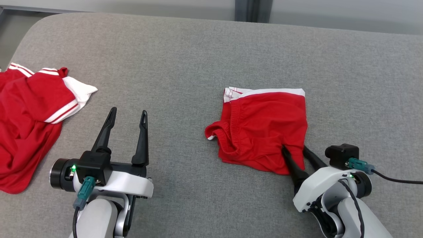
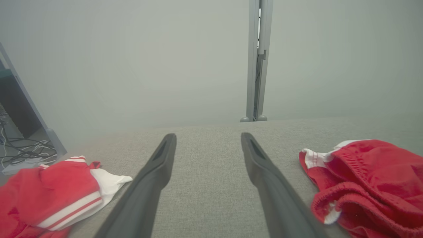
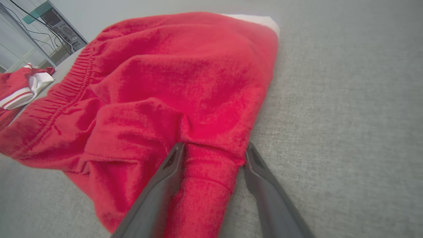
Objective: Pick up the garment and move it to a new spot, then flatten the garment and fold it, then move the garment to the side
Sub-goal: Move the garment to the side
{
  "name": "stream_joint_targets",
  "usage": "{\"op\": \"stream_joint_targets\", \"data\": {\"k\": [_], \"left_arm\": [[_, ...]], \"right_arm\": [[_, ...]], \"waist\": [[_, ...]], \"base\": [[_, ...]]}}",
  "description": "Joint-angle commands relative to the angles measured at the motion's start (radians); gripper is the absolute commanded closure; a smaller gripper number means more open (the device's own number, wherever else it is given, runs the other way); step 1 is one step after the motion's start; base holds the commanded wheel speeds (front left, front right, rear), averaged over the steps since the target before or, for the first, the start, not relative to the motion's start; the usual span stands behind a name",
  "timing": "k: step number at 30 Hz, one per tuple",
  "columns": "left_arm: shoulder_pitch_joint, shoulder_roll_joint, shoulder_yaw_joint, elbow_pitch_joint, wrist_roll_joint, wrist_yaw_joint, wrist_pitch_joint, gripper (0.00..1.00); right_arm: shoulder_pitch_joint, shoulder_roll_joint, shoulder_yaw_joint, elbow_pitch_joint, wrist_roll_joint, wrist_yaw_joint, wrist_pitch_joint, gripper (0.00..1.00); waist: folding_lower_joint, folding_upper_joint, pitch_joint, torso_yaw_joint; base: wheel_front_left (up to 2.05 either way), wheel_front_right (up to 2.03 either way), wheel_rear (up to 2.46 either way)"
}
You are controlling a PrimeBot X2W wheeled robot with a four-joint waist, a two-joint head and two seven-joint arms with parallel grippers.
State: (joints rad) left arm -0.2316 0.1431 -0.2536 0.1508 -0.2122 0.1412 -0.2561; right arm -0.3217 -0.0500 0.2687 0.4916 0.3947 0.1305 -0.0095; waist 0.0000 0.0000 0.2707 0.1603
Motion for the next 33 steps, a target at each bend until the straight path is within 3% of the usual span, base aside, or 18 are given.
{"op": "stream_joint_targets", "data": {"k": [1,4,9,17,18,20,21,26,33], "left_arm": [[-0.011,0.005,0.002,0.001,0.004,-0.001,-0.004,0.00],[-0.014,0.006,0.003,-0.001,0.005,0.000,-0.005,0.00],[-0.013,0.015,0.008,-0.014,0.006,0.002,-0.006,0.00],[-0.025,0.056,0.014,-0.061,0.021,0.003,0.006,0.00],[-0.033,0.071,0.013,-0.078,0.029,0.001,0.020,0.00],[-0.036,0.077,0.011,-0.089,0.033,-0.001,0.029,0.00],[-0.044,0.097,0.011,-0.109,0.042,-0.004,0.045,0.00],[-0.067,0.126,0.001,-0.146,0.062,-0.014,0.083,0.00],[-0.101,0.156,-0.022,-0.199,0.084,-0.030,0.138,0.00]], "right_arm": [[0.011,-0.001,0.008,0.011,-0.005,0.001,0.014,1.00],[0.009,-0.004,0.003,-0.018,-0.030,0.001,-0.005,1.00],[0.025,-0.026,-0.007,-0.070,-0.167,0.000,0.008,1.00],[0.057,-0.054,-0.006,-0.150,-0.233,0.000,0.026,1.00],[0.059,-0.081,0.005,-0.159,-0.241,0.000,0.016,1.00],[0.056,-0.095,0.009,-0.161,-0.240,0.000,0.011,1.00],[0.038,-0.129,0.012,-0.152,-0.244,0.000,-0.006,1.00],[-0.016,-0.186,-0.017,-0.105,-0.249,0.000,-0.065,1.00],[-0.181,-0.238,-0.132,0.077,-0.250,0.000,-0.190,1.00]], "waist": [[0.0000,0.0000,0.001,-0.004],[0.0000,0.0000,0.002,-0.017],[0.0000,0.0000,0.010,-0.070],[0.0000,0.0000,0.051,-0.230],[0.0000,0.0000,0.067,-0.286],[0.0000,0.0000,0.075,-0.311],[0.0000,0.0000,0.093,-0.363],[0.0000,0.0000,0.124,-0.447],[0.0000,0.0000,0.168,-0.528]], "base": [[0.00,0.00,0.00],[0.00,0.00,0.00],[0.00,0.00,0.00],[0.00,0.00,0.00],[0.00,0.00,0.00],[0.00,0.00,0.00],[0.00,0.00,0.00],[0.00,0.00,0.00],[0.00,0.00,0.00]]}}
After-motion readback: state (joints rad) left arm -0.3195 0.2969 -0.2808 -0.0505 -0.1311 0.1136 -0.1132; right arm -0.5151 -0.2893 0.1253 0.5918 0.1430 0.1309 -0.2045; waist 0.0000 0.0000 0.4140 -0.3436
